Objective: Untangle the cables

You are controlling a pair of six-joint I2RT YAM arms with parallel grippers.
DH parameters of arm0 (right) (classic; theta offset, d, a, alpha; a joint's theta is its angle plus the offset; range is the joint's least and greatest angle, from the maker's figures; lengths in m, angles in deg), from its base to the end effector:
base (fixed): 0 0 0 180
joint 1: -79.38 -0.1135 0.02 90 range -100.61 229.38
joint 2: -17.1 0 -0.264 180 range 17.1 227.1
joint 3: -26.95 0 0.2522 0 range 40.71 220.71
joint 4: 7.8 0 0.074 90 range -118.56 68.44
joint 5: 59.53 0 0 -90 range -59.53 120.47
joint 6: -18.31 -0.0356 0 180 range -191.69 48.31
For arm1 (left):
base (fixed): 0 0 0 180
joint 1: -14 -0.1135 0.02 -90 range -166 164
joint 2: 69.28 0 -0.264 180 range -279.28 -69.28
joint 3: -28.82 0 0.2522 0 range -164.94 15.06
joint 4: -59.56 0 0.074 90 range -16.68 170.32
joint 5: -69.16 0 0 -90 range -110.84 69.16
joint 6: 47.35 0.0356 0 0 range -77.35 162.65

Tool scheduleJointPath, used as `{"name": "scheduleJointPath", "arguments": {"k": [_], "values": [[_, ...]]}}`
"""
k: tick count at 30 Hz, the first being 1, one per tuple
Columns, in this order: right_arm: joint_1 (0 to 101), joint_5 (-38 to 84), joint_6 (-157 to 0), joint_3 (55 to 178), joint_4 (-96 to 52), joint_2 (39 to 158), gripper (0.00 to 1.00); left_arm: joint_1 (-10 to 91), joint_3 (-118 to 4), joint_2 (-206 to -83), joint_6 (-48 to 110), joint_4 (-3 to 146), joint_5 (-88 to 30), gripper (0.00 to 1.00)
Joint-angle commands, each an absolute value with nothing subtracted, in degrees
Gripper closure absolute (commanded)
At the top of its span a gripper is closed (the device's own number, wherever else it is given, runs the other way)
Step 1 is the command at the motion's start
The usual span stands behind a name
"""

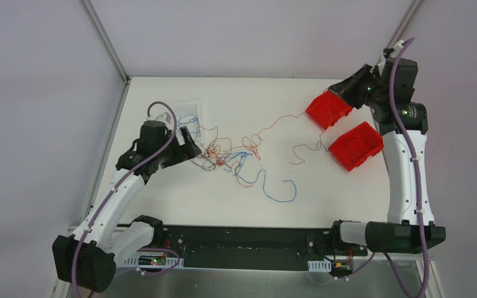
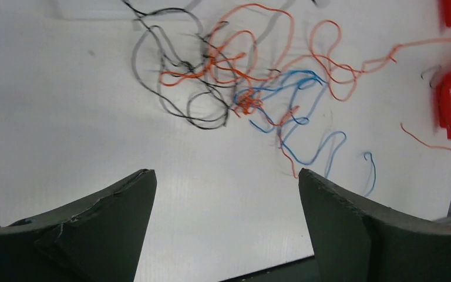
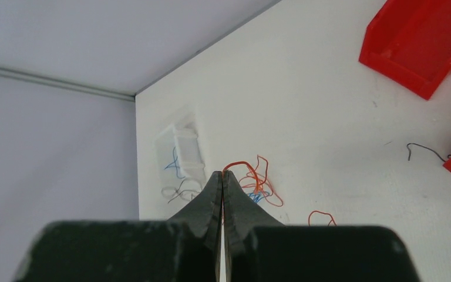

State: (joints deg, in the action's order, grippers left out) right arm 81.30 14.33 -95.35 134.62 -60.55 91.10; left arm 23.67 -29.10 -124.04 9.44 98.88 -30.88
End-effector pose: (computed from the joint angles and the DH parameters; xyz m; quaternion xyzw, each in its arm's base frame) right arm 0.2596 0.0012 0.4717 0.0991 0.8045 0.2206 0.5425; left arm 0.2035 -0.0410 0.2787 -0.1424 0.8776 -0.2375 0.3913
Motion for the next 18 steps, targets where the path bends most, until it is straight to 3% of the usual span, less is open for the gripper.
{"name": "scheduleJointPath", "arguments": {"k": [1, 8, 18], "values": [[77.5, 10.8, -95.3, 135.9, -61.5, 91.2, 1.0, 33.5, -35.6, -126.5, 14.1, 98.2, -26.3, 0.04], [73.8, 4.6, -97.3, 143.1, -60.6, 93.7, 1.0, 44.1, -43.1, -131.8, 22.4, 95.8, -18.1, 0.03], [72.6, -0.4, -103.0, 152.7, -57.8, 97.6, 1.0, 44.8, -36.8, -142.6, 25.5, 63.2, -40.5, 0.04]]}}
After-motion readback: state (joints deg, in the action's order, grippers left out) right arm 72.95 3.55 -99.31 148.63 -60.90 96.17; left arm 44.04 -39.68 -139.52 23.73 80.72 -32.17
